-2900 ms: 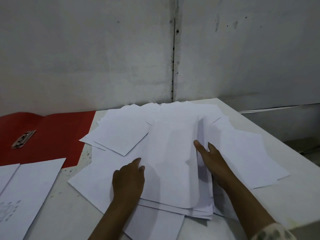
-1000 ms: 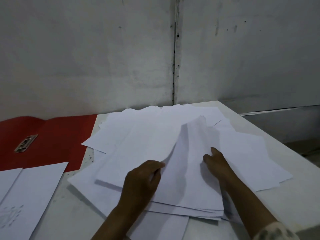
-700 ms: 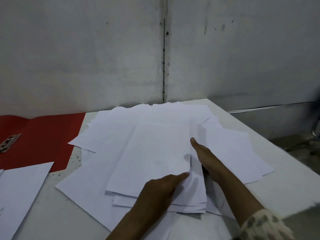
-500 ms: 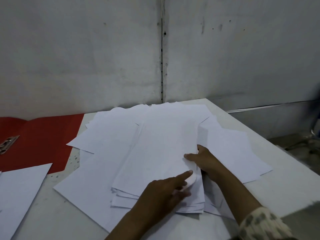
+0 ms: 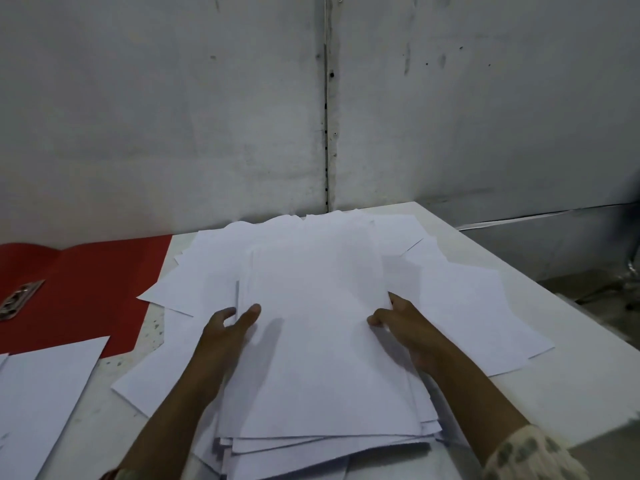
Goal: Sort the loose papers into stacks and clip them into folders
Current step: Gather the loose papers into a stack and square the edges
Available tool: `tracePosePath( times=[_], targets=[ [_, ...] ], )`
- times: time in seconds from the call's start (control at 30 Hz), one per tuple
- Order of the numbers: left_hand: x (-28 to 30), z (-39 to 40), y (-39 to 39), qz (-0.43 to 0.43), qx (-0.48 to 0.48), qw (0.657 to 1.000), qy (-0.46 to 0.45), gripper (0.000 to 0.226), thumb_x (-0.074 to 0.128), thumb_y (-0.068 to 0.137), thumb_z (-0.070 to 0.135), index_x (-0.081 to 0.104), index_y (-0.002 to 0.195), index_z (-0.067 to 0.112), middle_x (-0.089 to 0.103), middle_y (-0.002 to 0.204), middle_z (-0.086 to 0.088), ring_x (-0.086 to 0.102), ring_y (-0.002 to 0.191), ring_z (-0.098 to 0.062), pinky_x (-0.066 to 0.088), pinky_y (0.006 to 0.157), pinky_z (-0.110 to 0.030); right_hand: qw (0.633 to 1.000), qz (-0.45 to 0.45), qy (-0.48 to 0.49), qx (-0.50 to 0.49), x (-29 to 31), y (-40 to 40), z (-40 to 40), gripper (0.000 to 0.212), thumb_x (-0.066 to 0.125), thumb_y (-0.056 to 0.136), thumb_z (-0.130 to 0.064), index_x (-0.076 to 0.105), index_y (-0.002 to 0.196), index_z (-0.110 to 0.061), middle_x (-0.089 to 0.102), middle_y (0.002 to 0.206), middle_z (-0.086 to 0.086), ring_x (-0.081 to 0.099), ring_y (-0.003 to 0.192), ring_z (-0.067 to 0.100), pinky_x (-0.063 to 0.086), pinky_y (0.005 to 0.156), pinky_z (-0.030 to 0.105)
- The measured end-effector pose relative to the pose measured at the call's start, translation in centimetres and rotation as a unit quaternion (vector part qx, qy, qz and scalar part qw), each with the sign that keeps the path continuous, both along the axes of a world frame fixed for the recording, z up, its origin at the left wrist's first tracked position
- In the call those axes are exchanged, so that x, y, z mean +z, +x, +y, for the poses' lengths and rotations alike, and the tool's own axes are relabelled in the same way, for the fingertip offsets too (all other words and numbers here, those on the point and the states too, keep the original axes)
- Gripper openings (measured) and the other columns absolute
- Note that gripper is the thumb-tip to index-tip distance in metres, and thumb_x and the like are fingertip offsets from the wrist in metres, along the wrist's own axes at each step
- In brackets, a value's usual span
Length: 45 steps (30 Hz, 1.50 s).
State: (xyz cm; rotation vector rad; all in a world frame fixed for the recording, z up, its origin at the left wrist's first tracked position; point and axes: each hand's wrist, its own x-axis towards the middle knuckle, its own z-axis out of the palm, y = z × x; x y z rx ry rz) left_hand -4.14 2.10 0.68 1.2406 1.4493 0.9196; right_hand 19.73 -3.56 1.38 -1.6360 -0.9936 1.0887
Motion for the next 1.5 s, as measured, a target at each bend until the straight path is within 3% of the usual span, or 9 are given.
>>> tracePosePath(
  times=[0.1,0.27,0.47,0.7,1.0,1.17,1.3,1.4,1.5],
  targets=[
    [-0.2,-0.2,-0.1,0.031,-0.02,0.999,0.021,0.061,0.063,0.084,0.032,0.038,0.136,0.009,0.05,0.131,-0.008,0.049,0.102,-0.021,0.039,0.086,-0.03,0.999,-0.046,0.002,0.01,-0.2,-1.2,0.6,0.015,0.058,0.086,-0.012,0.055,0.1,-0.016,0.062,0.092,-0.002,0.056,0.075,0.007,0.041,0.061,0.018],
    [-0.6,-0.8,-0.4,0.107,-0.052,0.992,0.043,0.05,0.063,0.086,0.018,0.04,0.129,0.008,0.052,0.094,0.004,0.048,0.072,-0.005,0.04,0.06,-0.02,0.978,-0.2,-0.014,0.053,-1.2,-2.5,1.6,0.056,0.057,0.088,-0.039,0.037,0.136,-0.017,0.055,0.128,0.001,0.054,0.111,0.019,0.04,0.086,0.025],
    [-0.5,-0.3,-1.4,0.195,-0.042,0.979,0.038,0.059,0.058,0.089,0.02,0.031,0.139,0.004,0.046,0.136,-0.017,0.047,0.121,-0.034,0.039,0.1,-0.042,0.966,-0.257,-0.009,-0.03,-1.8,-0.5,1.7,0.051,0.057,0.088,-0.038,0.048,0.133,-0.015,0.055,0.119,0.007,0.054,0.109,0.021,0.04,0.091,0.028],
    [-0.7,-0.1,-1.1,0.214,-0.037,0.975,0.041,0.056,0.056,0.09,0.016,0.032,0.139,0.002,0.044,0.138,-0.019,0.042,0.126,-0.038,0.034,0.105,-0.044,0.881,-0.417,-0.137,-0.176,-2.1,5.3,-1.1,0.071,0.058,0.083,-0.05,0.036,0.14,-0.015,0.04,0.141,0.012,0.033,0.132,0.032,0.03,0.104,0.042],
    [-0.6,-0.4,-1.4,0.228,-0.032,0.972,0.053,0.06,0.056,0.09,0.015,0.028,0.142,0.003,0.037,0.145,-0.019,0.034,0.134,-0.037,0.027,0.11,-0.047,0.867,-0.408,-0.211,-0.194,-1.3,8.4,-1.4,0.099,0.064,0.069,-0.066,0.026,0.138,-0.007,0.038,0.137,0.018,0.034,0.128,0.035,0.029,0.103,0.041],
    [-0.8,0.0,-2.3,0.246,-0.01,0.968,0.05,0.059,0.056,0.09,0.017,0.031,0.141,0.003,0.039,0.143,-0.02,0.036,0.132,-0.04,0.03,0.109,-0.051,0.874,-0.379,-0.257,-0.161,-0.6,9.7,-0.7,0.085,0.07,0.069,-0.059,0.036,0.126,-0.006,0.047,0.123,0.015,0.031,0.127,0.034,0.03,0.099,0.037],
    [-0.9,0.2,-3.1,0.252,0.005,0.966,0.05,0.057,0.055,0.09,0.016,0.032,0.141,0.003,0.04,0.142,-0.021,0.037,0.131,-0.041,0.031,0.108,-0.051,0.879,-0.362,-0.284,-0.126,0.2,9.5,-0.3,0.054,0.073,0.07,-0.052,0.043,0.083,-0.009,0.047,0.091,0.007,0.033,0.124,0.034,0.031,0.087,0.034],
    [-0.9,0.1,-3.0,0.258,0.009,0.965,0.053,0.06,0.055,0.09,0.014,0.027,0.143,0.003,0.034,0.147,-0.021,0.031,0.135,-0.04,0.025,0.11,-0.049,0.877,-0.376,-0.272,-0.123,0.1,9.4,-0.1,0.07,0.076,0.066,-0.052,0.045,0.109,-0.007,0.041,0.128,0.014,0.036,0.125,0.034,0.037,0.093,0.035],
    [-1.1,0.0,-2.9,0.257,0.007,0.965,0.059,0.06,0.054,0.091,0.013,0.026,0.143,0.002,0.032,0.148,-0.021,0.029,0.136,-0.04,0.024,0.111,-0.049,0.871,-0.392,-0.266,-0.13,0.1,9.6,-0.2,0.087,0.078,0.065,-0.051,0.036,0.127,-0.005,0.04,0.133,0.015,0.04,0.125,0.035,0.039,0.096,0.037]
  ],
)
